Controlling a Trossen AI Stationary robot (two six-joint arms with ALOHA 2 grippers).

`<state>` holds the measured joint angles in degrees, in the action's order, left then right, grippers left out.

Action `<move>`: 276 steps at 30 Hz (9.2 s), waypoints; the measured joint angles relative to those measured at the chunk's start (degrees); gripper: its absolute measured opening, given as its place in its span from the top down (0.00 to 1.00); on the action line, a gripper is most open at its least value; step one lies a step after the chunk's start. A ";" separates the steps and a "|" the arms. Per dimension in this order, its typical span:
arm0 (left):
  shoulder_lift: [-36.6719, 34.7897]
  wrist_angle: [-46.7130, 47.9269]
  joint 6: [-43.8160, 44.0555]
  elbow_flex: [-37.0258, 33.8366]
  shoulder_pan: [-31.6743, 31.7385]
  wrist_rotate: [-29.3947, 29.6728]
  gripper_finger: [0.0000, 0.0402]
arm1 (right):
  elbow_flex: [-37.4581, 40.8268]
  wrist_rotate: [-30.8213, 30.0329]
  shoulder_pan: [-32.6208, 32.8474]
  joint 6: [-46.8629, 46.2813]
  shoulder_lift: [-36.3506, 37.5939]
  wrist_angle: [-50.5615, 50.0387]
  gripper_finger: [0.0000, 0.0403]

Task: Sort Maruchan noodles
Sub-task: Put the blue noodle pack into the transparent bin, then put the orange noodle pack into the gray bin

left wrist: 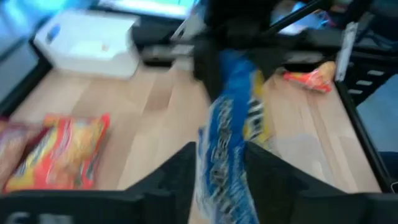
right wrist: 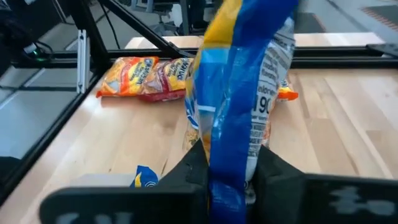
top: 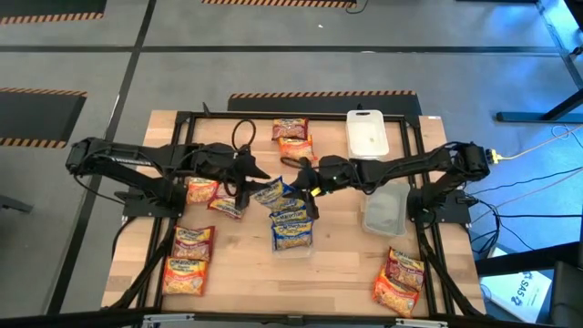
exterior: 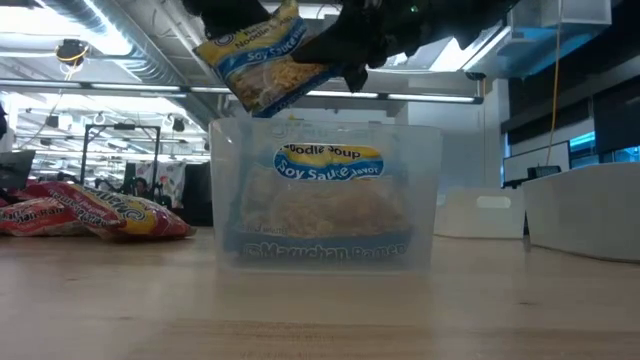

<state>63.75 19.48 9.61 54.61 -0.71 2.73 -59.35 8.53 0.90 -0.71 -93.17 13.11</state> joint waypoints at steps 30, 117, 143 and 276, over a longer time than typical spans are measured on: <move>4.54 3.99 6.35 0.00 1.02 -7.21 0.37 | 0.24 -4.33 0.27 2.46 -0.07 1.55 0.92; 44.25 31.42 16.26 36.45 -16.95 -3.03 0.66 | 15.54 -43.56 48.75 -33.56 13.90 -12.12 0.55; 53.09 33.27 14.96 36.37 -16.18 -6.80 0.52 | 15.54 -46.60 48.60 -33.73 13.77 -14.57 0.55; 31.63 -36.72 3.36 -10.34 18.32 -5.45 0.49 | -6.54 -12.61 -17.41 -0.79 -14.32 -38.16 0.06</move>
<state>95.38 -17.24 12.97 44.27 17.61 -2.72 -65.89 -4.08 -16.51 -1.49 -107.48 -25.04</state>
